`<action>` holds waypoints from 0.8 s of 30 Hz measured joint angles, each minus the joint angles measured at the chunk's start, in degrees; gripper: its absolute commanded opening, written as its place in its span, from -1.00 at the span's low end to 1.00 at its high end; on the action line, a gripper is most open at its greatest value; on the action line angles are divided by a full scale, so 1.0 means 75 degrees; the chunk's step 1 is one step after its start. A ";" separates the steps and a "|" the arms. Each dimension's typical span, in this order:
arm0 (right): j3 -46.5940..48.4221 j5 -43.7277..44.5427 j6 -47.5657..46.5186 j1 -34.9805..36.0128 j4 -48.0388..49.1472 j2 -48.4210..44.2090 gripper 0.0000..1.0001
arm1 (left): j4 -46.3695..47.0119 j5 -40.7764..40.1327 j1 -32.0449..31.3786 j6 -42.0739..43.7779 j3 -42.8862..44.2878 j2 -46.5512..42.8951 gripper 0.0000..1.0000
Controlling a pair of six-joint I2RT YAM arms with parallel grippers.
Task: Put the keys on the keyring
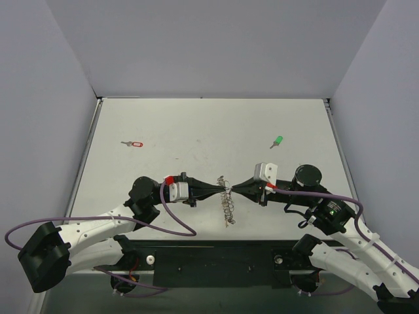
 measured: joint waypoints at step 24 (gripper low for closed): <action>0.0000 -0.0035 0.0061 0.0000 0.0006 0.0166 -1.00 | -0.0029 0.0003 0.0006 -0.0050 0.0000 0.0003 -1.00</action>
